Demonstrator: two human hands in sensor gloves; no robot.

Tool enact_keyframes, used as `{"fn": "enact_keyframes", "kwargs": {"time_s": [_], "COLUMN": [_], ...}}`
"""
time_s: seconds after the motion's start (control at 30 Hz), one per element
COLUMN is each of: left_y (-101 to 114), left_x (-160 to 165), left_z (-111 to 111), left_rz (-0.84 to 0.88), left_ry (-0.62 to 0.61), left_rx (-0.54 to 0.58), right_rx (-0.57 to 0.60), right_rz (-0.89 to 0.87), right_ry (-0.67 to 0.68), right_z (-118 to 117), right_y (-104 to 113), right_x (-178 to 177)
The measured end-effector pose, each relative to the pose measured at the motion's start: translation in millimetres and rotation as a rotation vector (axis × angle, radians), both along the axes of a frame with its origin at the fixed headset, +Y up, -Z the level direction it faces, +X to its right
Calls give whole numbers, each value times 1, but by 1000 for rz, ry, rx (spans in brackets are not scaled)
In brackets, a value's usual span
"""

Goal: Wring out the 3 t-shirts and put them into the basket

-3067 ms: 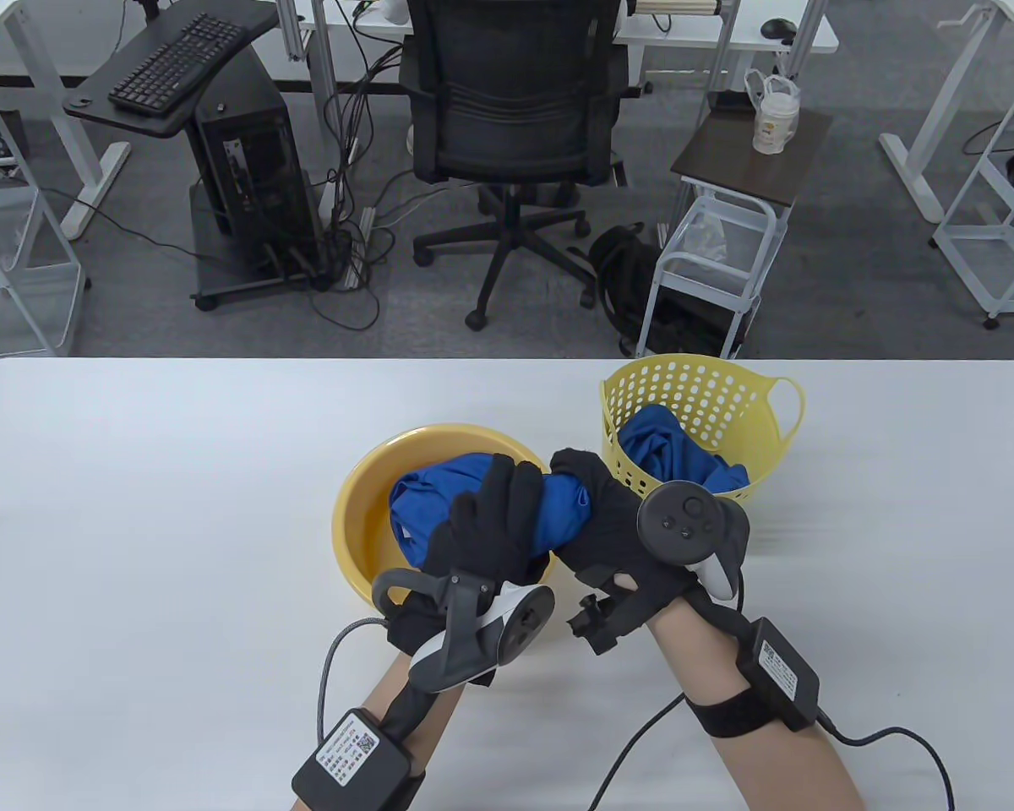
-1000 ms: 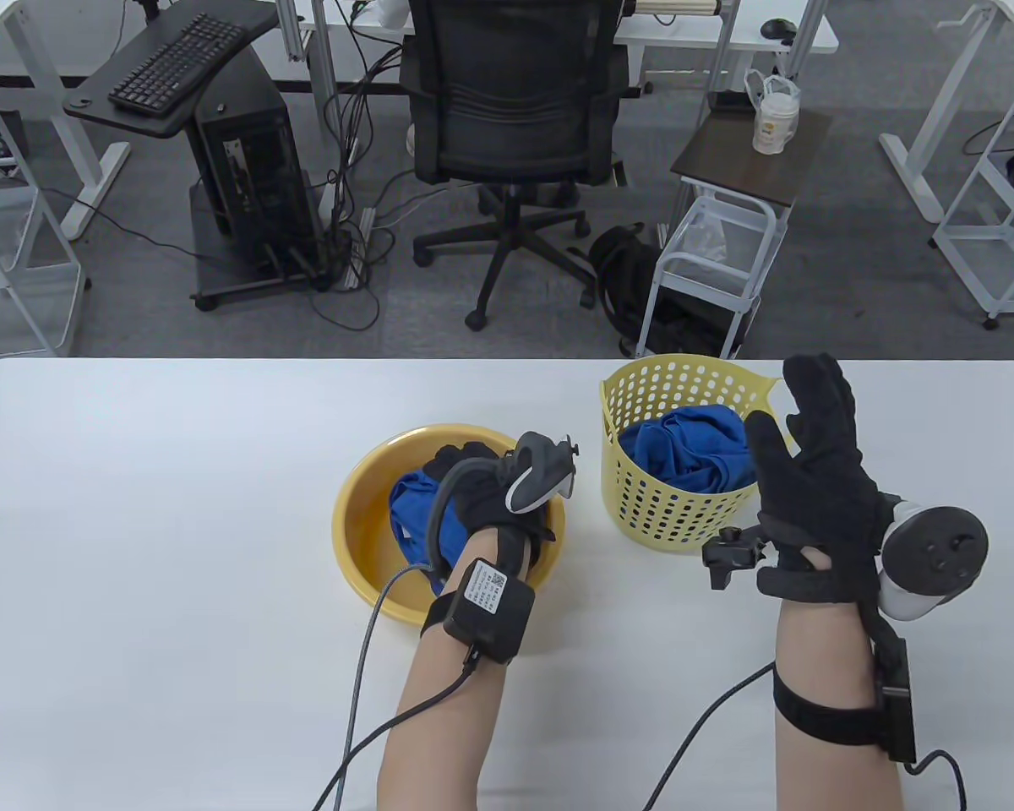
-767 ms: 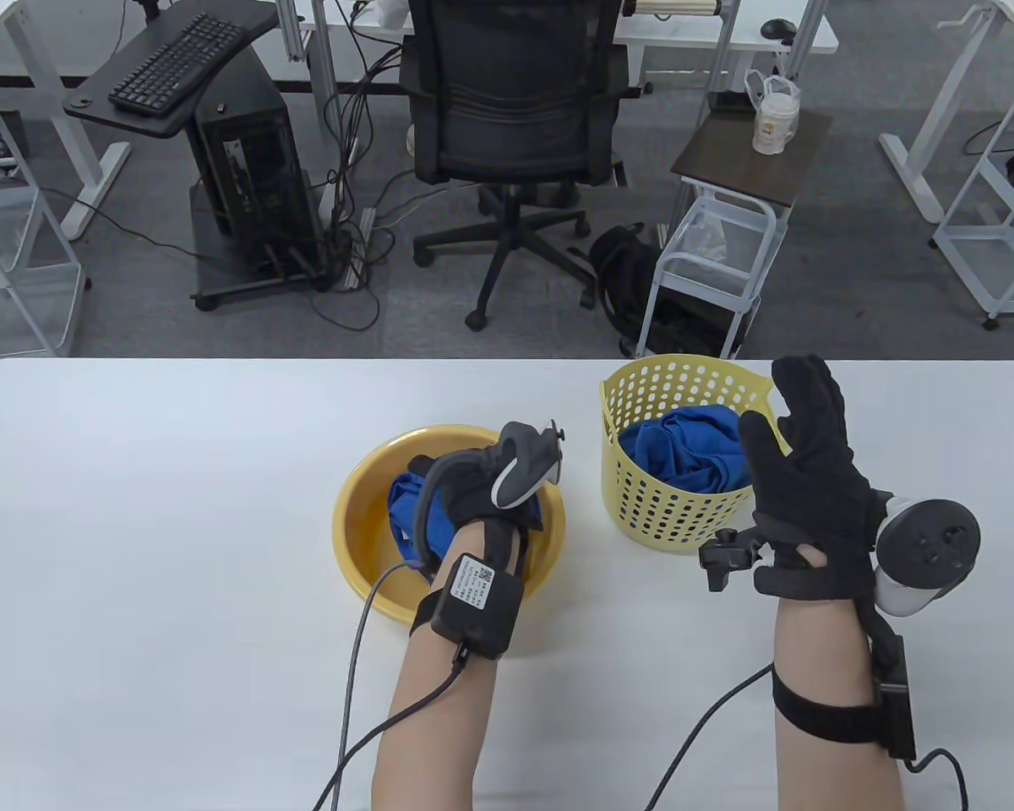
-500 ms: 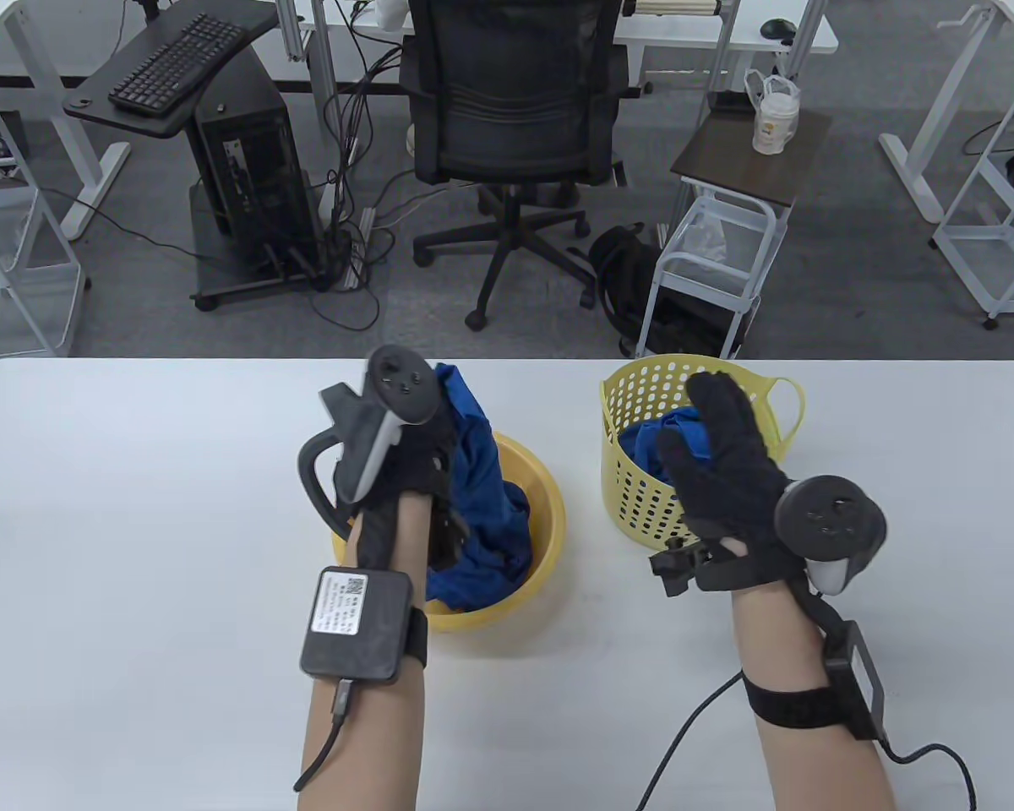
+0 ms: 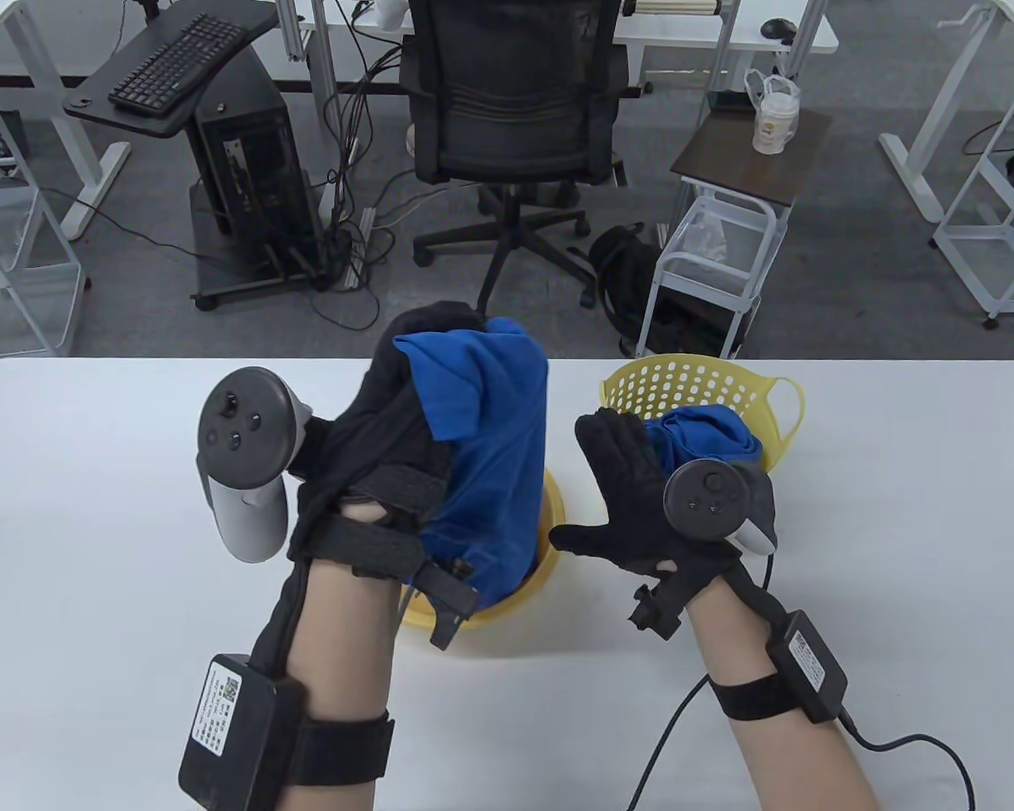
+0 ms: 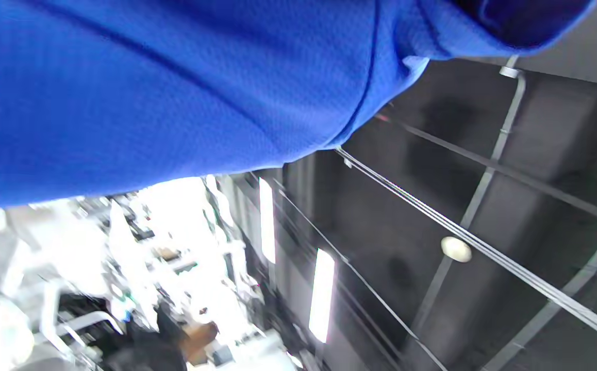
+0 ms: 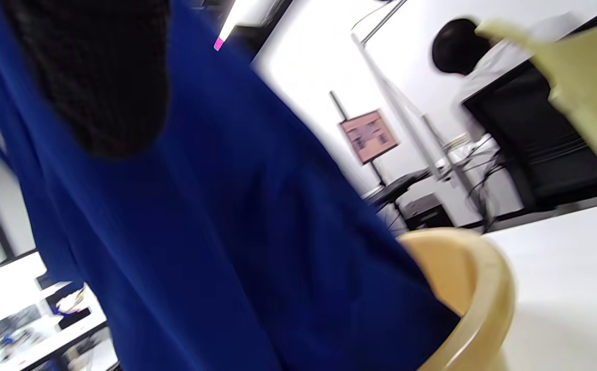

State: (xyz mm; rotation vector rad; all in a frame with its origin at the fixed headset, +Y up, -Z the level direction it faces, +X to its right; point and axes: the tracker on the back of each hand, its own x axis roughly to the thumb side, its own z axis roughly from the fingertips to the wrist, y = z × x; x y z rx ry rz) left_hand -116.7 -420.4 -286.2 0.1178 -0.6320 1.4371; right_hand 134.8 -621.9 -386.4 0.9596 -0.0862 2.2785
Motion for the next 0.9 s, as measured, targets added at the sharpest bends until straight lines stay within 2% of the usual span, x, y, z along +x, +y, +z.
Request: {"fn": "enact_keyframes", "kwargs": {"time_s": [0.13, 0.27, 0.33, 0.37, 0.4, 0.47, 0.57, 0.67, 0.7, 0.77, 0.83, 0.87, 0.9], "left_y": [11, 10, 6, 5, 5, 4, 2, -7, -16, -36, -66, -75, -89], "left_x": [31, 51, 54, 52, 46, 28, -17, -72, -93, -118, -134, -136, -136], "left_z": [17, 28, 28, 28, 28, 27, 25, 21, 19, 15, 9, 6, 0], "left_rz": [41, 31, 44, 47, 44, 48, 127, 133, 106, -6, -259, -358, -571], "left_ry": [-199, -246, -275, -265, -236, -138, -21, 179, 270, 423, 617, 673, 726], "left_rx": [33, 47, 18, 21, 35, 67, 66, 63, 38, -76, -230, -271, -292], "right_rx": [3, -80, -160, -221, -258, -233, -257, -389, -476, -585, -660, -675, -696], "right_rz": [-9, -273, -291, -236, -201, -197, -222, -414, -509, -650, -820, -881, -956], "right_ry": [107, 132, 181, 171, 144, 89, -83, -179, -186, -178, -214, -229, -242], "right_z": [9, 20, 24, 26, 26, 21, 1, -15, -20, -23, -22, -22, -21], "right_y": [-9, -25, -35, -41, -45, -44, -35, -25, -20, -13, -8, -7, -6], "right_x": [-28, -56, -71, -77, -79, -75, -43, 0, 19, 44, 67, 72, 78]}}
